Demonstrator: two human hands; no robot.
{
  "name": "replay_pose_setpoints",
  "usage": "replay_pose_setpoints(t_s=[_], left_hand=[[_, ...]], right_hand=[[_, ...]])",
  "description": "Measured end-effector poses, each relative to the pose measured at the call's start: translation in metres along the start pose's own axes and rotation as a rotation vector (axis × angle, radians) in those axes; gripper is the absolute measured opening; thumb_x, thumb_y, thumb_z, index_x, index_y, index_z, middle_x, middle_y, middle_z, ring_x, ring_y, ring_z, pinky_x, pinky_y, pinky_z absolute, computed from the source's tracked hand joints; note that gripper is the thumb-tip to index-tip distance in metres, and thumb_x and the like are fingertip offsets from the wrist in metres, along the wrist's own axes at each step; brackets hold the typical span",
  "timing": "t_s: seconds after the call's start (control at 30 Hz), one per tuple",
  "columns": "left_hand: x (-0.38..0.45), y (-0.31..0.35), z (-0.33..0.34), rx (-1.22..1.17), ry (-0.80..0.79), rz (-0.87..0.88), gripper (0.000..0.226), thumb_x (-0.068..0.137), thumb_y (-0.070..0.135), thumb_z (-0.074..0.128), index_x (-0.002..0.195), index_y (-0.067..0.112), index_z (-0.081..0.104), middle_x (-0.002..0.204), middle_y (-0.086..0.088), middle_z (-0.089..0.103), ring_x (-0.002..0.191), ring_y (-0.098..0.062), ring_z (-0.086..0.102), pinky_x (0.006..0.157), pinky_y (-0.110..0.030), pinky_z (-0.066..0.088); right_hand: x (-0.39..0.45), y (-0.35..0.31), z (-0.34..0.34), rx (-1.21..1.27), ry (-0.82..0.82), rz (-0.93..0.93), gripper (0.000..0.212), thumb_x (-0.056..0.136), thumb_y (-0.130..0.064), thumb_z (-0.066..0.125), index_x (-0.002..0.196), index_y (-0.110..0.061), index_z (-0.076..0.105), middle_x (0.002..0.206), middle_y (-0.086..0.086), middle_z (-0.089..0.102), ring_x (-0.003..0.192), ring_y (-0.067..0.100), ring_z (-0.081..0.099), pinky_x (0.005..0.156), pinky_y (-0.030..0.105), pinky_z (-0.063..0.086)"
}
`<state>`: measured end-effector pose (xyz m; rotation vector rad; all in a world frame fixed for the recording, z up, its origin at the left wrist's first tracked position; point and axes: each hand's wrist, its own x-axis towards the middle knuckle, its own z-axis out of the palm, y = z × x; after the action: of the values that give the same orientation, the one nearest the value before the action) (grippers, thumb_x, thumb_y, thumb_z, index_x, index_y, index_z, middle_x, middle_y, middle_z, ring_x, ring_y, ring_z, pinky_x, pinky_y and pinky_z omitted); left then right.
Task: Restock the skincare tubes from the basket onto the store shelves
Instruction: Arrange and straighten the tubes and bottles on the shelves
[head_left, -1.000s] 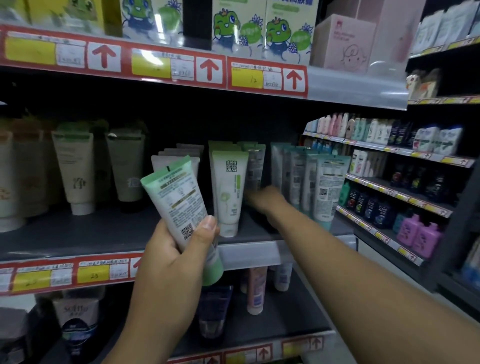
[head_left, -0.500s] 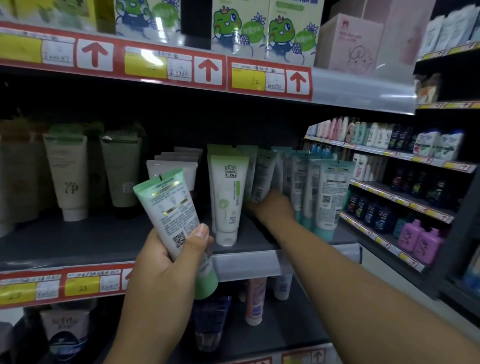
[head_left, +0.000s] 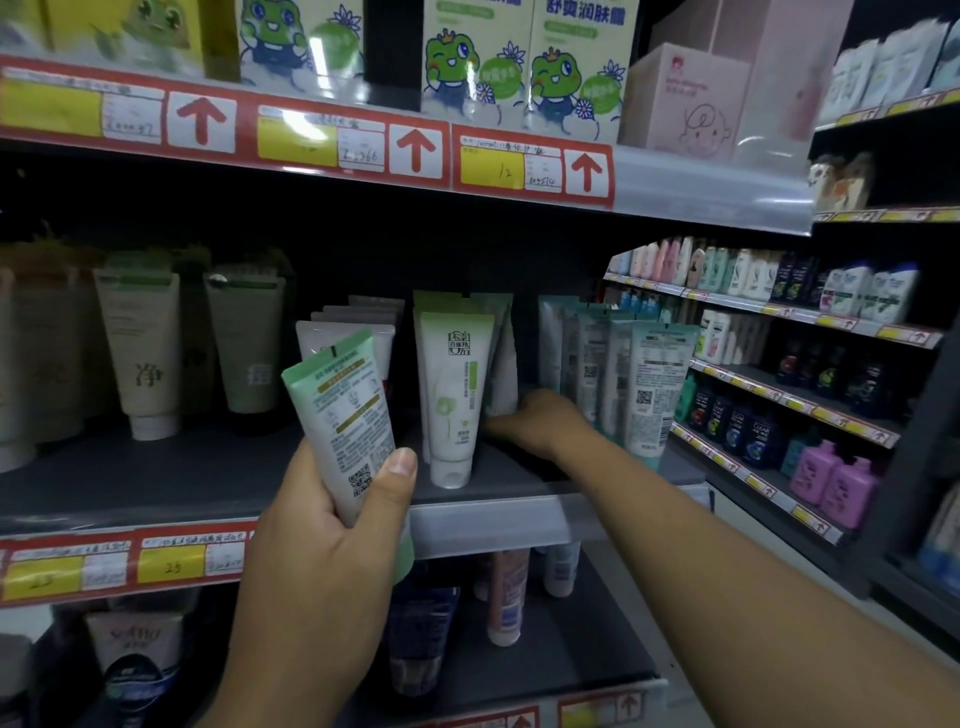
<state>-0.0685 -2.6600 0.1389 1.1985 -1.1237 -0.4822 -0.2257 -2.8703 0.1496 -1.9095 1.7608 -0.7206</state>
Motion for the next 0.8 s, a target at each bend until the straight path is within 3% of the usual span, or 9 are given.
replay_pose_setpoints(t_s=[0.17, 0.37, 0.47, 0.57, 0.7, 0.8], left_hand=[[-0.003, 0.004, 0.001, 0.011, -0.027, 0.001, 0.031, 0.072, 0.064, 0.049, 0.096, 0.046, 0.056, 0.096, 0.036, 0.064, 0.087, 0.017, 0.059, 0.068, -0.018, 0.042], [-0.001, 0.001, -0.003, -0.018, -0.01, 0.018, 0.05, 0.072, 0.063, 0.05, 0.112, 0.037, 0.061, 0.097, 0.024, 0.069, 0.088, 0.017, 0.058, 0.068, -0.017, 0.042], [0.0, -0.001, -0.003, -0.02, -0.007, 0.024, 0.055, 0.071, 0.064, 0.049, 0.115, 0.033, 0.062, 0.098, 0.021, 0.069, 0.089, 0.016, 0.058, 0.068, -0.017, 0.042], [0.002, -0.002, -0.002, -0.026, -0.023, 0.011, 0.052, 0.071, 0.065, 0.05, 0.112, 0.036, 0.062, 0.097, 0.023, 0.07, 0.088, 0.015, 0.059, 0.069, -0.018, 0.043], [0.005, -0.001, 0.001, -0.087, -0.055, -0.001, 0.042, 0.07, 0.063, 0.051, 0.101, 0.037, 0.062, 0.094, 0.028, 0.069, 0.084, 0.012, 0.062, 0.069, -0.02, 0.044], [0.005, 0.001, 0.005, -0.139, -0.098, -0.025, 0.042, 0.07, 0.06, 0.053, 0.102, 0.034, 0.064, 0.094, 0.023, 0.071, 0.085, 0.009, 0.065, 0.068, -0.019, 0.045]], right_hand=[[-0.006, 0.0, 0.003, -0.073, 0.084, -0.025, 0.067, 0.073, -0.056, 0.073, 0.123, -0.014, 0.06, 0.115, 0.006, 0.067, 0.1, 0.023, 0.064, 0.08, 0.031, 0.054], [-0.006, 0.003, 0.004, -0.026, 0.087, -0.041, 0.06, 0.074, -0.053, 0.074, 0.12, -0.017, 0.061, 0.113, 0.003, 0.068, 0.097, 0.021, 0.064, 0.08, 0.032, 0.054], [-0.002, -0.002, 0.004, -0.07, 0.1, 0.012, 0.059, 0.076, -0.054, 0.073, 0.114, -0.01, 0.062, 0.102, 0.005, 0.067, 0.088, 0.022, 0.063, 0.07, 0.031, 0.053], [0.001, -0.01, 0.004, -0.128, 0.117, 0.071, 0.054, 0.078, -0.054, 0.071, 0.104, -0.008, 0.061, 0.085, 0.005, 0.059, 0.076, 0.022, 0.058, 0.052, 0.026, 0.041], [0.013, -0.011, 0.012, -0.134, 0.152, 0.07, 0.047, 0.079, -0.055, 0.07, 0.092, -0.011, 0.056, 0.089, 0.006, 0.065, 0.075, 0.021, 0.059, 0.05, 0.025, 0.039], [0.009, -0.019, 0.008, -0.134, 0.084, 0.118, 0.051, 0.081, -0.057, 0.067, 0.1, -0.011, 0.059, 0.08, 0.004, 0.059, 0.071, 0.02, 0.058, 0.051, 0.026, 0.042]])
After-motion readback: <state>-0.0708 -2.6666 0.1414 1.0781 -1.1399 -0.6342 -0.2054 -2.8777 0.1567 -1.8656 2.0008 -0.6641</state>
